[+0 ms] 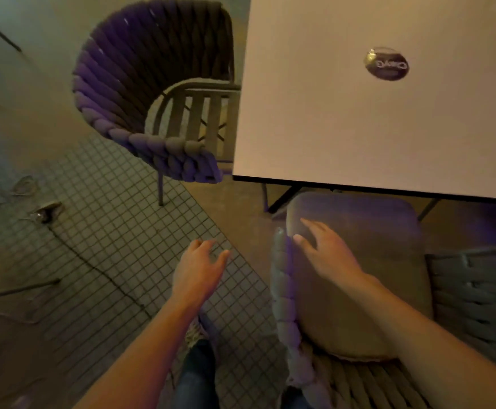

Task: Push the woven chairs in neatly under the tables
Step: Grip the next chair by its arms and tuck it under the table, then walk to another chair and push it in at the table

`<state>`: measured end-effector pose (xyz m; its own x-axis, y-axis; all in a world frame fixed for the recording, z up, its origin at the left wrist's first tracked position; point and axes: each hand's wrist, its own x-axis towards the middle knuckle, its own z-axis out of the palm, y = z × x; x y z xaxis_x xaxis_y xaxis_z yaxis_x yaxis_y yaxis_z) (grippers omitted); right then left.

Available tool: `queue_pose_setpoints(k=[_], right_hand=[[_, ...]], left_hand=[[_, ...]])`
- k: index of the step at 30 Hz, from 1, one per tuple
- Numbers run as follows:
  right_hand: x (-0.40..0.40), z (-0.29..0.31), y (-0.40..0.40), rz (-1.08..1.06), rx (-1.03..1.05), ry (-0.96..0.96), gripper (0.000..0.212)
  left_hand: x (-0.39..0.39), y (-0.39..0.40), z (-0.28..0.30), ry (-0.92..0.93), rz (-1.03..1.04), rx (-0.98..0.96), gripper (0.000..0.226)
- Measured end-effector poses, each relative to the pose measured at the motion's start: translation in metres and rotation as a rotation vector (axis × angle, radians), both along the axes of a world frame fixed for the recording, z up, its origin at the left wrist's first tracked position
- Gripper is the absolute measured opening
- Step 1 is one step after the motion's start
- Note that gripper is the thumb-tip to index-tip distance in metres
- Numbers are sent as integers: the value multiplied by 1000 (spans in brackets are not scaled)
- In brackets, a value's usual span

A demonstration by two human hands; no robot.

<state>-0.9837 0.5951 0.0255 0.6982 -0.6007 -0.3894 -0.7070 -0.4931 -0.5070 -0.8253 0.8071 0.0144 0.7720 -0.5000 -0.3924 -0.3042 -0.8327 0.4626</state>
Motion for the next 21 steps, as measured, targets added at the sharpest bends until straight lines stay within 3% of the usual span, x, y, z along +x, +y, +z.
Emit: queue_pose_setpoints(k=[10,21], right_hand=[[225,17,154,230,98,32,57],[533,41,171,398,135,-123,57]], left_hand=[[197,185,35,102,154,-29,59],[462,207,67,17,282,-48,62]])
